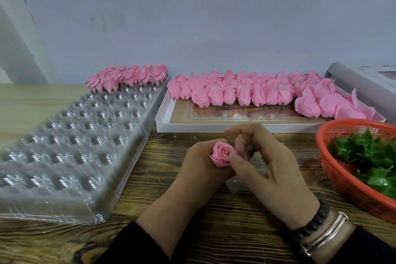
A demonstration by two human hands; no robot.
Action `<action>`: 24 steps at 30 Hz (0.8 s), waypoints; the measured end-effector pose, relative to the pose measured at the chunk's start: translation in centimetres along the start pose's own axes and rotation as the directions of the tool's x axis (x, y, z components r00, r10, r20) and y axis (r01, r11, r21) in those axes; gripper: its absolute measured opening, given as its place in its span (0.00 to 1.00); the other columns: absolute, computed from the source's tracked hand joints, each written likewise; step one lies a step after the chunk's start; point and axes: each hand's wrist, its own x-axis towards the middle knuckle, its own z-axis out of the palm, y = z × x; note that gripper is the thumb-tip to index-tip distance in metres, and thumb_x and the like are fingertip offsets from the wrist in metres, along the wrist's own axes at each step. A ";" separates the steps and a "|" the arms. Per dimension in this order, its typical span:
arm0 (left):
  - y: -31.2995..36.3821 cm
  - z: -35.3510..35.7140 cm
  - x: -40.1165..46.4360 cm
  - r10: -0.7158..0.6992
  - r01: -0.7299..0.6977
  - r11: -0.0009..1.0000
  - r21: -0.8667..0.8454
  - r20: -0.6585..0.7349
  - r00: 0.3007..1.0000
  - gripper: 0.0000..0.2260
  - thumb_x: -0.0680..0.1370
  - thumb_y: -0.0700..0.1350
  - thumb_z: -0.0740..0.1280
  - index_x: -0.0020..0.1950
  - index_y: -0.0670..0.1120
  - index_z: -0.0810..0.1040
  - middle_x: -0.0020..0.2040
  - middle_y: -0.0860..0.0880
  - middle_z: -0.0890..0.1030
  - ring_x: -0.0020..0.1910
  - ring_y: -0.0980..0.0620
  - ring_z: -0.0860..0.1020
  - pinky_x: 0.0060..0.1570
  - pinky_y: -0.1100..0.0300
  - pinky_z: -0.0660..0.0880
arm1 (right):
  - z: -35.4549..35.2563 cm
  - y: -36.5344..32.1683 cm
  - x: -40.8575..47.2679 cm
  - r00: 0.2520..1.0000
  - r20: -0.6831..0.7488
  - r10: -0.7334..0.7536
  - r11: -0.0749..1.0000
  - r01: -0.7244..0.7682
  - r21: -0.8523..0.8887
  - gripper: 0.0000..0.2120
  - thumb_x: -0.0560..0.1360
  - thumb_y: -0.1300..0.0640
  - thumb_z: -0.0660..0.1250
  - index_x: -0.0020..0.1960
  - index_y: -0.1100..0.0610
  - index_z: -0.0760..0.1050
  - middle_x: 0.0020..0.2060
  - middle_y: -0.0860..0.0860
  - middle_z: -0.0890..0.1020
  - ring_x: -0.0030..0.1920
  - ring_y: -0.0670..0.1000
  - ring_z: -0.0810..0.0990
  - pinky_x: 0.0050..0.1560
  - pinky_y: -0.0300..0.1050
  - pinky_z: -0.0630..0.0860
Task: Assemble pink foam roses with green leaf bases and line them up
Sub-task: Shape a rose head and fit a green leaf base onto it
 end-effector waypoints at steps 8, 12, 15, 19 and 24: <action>0.1 0.1 -0.1 0.015 -0.015 0.997 0.074 0.013 1.000 0.05 0.70 0.35 0.72 0.42 0.43 0.81 0.40 0.46 0.83 0.41 0.52 0.80 0.44 0.55 0.78 | 0.2 0.3 0.1 0.997 0.071 0.006 0.995 0.001 -0.099 0.13 0.65 0.54 0.72 0.49 0.46 0.78 0.43 0.43 0.73 0.44 0.40 0.75 0.45 0.29 0.71; 0.2 0.0 -0.1 -0.033 0.031 0.999 0.027 0.046 0.998 0.15 0.67 0.32 0.73 0.48 0.47 0.77 0.43 0.51 0.81 0.43 0.54 0.79 0.44 0.59 0.76 | 0.2 0.3 0.1 0.998 0.063 0.005 0.993 0.002 -0.120 0.04 0.68 0.55 0.70 0.42 0.53 0.79 0.41 0.47 0.74 0.43 0.43 0.75 0.44 0.29 0.70; -0.2 -0.5 -0.2 -0.134 0.142 0.987 -0.070 0.109 0.985 0.27 0.64 0.30 0.74 0.58 0.50 0.72 0.47 0.53 0.80 0.46 0.59 0.79 0.46 0.65 0.75 | 0.0 0.4 0.2 0.998 0.064 -0.011 0.994 0.018 -0.109 0.04 0.68 0.55 0.70 0.42 0.54 0.79 0.41 0.47 0.75 0.44 0.43 0.76 0.46 0.29 0.70; 0.3 -0.8 -0.2 -0.125 0.125 0.992 0.015 0.195 0.973 0.16 0.66 0.29 0.70 0.45 0.49 0.77 0.36 0.55 0.80 0.37 0.62 0.78 0.38 0.68 0.74 | 0.2 0.3 0.1 0.992 0.107 -0.061 0.988 0.075 -0.133 0.03 0.72 0.53 0.68 0.42 0.52 0.78 0.42 0.43 0.74 0.44 0.43 0.76 0.45 0.32 0.72; 0.9 0.1 -0.5 -0.104 0.088 0.992 0.092 0.186 0.977 0.09 0.70 0.37 0.66 0.33 0.49 0.75 0.25 0.57 0.78 0.26 0.62 0.74 0.28 0.70 0.70 | 0.4 -0.1 0.0 0.994 0.000 -0.112 0.979 0.110 -0.172 0.11 0.74 0.48 0.59 0.49 0.51 0.76 0.43 0.43 0.74 0.45 0.41 0.74 0.46 0.34 0.71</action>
